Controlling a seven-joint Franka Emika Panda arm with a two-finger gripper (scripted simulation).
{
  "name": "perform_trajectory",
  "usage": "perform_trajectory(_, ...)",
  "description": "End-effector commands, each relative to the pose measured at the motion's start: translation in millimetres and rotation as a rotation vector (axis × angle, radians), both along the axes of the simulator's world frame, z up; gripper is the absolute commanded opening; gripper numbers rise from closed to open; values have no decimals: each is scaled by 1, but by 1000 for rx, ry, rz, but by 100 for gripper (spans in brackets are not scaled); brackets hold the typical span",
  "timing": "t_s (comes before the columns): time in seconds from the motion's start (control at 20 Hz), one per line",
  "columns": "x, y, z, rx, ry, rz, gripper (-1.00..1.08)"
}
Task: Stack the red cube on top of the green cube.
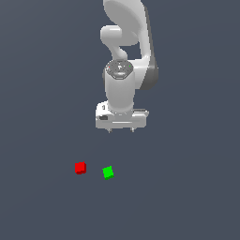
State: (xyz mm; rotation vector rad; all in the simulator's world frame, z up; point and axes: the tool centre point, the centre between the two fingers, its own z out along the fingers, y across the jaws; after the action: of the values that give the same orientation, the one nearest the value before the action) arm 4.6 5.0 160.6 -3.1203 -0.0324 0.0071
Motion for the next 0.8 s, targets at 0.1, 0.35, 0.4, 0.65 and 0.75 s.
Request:
perform_trajectory(0.1,0,-1,0,0,0,1,100)
perform_trajectory(0.35,6,-13,-6,-1,0,12,100)
perform_trajectory(0.4,8,-16,-8,-2,0,16,100)
perform_trajectory(0.65,20,-42,-20,-5,-1,42,100)
perform_trajectory(0.75,27,-55,-26,-6,-2,55,100)
